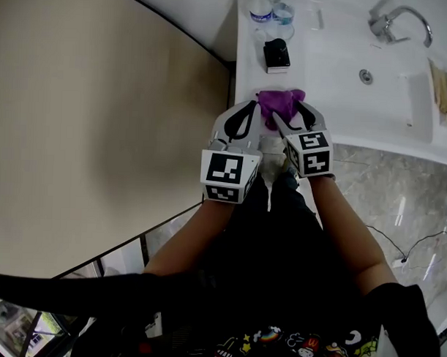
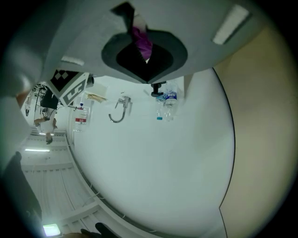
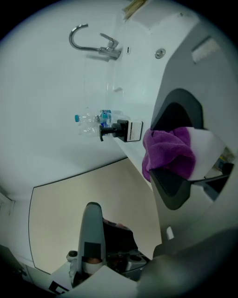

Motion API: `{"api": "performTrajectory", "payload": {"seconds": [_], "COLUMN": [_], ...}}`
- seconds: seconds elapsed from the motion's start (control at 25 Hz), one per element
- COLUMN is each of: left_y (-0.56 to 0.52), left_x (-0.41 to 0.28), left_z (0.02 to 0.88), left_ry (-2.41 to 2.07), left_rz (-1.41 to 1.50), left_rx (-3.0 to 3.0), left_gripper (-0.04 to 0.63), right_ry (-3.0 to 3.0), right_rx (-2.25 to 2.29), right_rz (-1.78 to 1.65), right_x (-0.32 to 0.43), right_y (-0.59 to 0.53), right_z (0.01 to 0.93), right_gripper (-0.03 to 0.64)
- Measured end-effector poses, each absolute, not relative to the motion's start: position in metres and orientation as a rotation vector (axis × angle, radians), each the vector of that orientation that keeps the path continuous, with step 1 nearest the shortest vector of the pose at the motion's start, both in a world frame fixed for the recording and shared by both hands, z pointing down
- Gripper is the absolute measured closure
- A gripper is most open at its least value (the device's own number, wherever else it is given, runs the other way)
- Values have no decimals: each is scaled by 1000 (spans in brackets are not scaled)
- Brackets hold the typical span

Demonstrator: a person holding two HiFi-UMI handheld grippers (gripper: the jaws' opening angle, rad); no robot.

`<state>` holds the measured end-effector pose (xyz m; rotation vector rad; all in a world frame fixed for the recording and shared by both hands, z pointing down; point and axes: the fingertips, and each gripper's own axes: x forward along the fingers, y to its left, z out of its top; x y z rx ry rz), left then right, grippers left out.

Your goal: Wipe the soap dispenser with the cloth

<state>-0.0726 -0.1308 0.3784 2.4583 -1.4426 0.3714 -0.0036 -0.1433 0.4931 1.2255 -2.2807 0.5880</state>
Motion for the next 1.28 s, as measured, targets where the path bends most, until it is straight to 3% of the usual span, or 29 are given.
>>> {"api": "performTrajectory", "payload": {"seconds": [0.6,0.76,1.08,1.28], "left_y": [-147,-149,-146,-148], "left_x": [-82,-84,-84,-80], "left_z": [406,408,408,403], "left_ry": [-1437,-1434,-1429,-1417], "left_rz": [394,388,390,396], "left_rx": [2383,2381,2373,2392], "left_gripper": [595,595,595,595], "right_ry": [-2166,-2154,-2162,-2186], "right_rx": [1046,1044,1035,1073], "right_rz": [656,665,661,655], "right_x": [-33,-32,-31,-29], "right_y": [-172,-173,-175,-174], "right_z": [545,553,553,546], "right_gripper": [318,350,487,520]}}
